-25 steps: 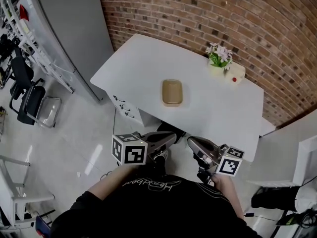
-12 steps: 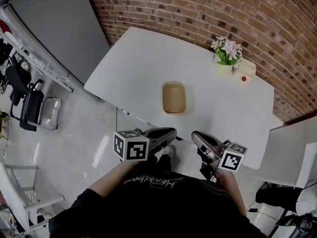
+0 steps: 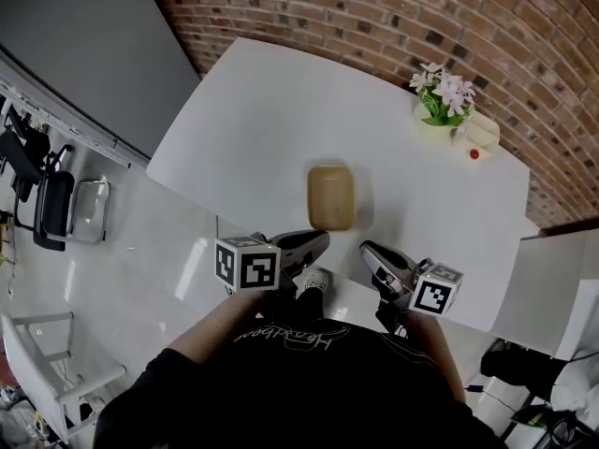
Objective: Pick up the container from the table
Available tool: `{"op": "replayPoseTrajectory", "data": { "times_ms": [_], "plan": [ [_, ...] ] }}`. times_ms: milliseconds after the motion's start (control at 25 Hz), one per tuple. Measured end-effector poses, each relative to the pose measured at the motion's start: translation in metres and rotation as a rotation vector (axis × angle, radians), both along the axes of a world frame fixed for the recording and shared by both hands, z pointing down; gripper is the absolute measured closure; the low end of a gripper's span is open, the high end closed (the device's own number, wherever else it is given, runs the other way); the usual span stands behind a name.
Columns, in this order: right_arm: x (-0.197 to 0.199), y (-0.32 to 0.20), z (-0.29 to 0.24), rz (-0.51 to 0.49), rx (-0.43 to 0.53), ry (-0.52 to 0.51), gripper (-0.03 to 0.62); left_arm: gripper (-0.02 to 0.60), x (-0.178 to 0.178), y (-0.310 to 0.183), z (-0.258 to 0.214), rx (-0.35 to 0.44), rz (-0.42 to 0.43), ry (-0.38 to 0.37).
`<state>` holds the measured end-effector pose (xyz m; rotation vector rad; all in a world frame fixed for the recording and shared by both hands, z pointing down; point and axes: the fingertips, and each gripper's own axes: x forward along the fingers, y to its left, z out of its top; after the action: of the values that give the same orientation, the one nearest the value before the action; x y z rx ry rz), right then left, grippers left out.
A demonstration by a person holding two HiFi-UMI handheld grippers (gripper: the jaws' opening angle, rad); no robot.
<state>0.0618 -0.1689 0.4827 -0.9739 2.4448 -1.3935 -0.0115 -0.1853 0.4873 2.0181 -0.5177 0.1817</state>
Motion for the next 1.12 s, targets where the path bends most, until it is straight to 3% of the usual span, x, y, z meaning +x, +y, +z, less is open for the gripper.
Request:
{"op": "replayPoseTrajectory", "data": {
  "times_ms": [240, 560, 920, 1120],
  "plan": [
    [0.005, -0.029, 0.032, 0.012, -0.049, 0.028, 0.548, 0.548, -0.01, -0.032, 0.032, -0.061, -0.037, -0.042],
    [0.015, -0.069, 0.07, 0.039, -0.112, 0.078, 0.52, 0.47, -0.035, -0.071, 0.078, -0.161, -0.133, -0.124],
    [0.028, -0.092, 0.117, 0.083, -0.226, 0.151, 0.52, 0.469, -0.043, -0.087, 0.118, -0.278, -0.176, -0.149],
    [0.025, -0.096, 0.131, 0.072, -0.27, 0.139, 0.52, 0.469, -0.041, -0.088, 0.128, -0.309, -0.161, -0.147]
  ]
}}
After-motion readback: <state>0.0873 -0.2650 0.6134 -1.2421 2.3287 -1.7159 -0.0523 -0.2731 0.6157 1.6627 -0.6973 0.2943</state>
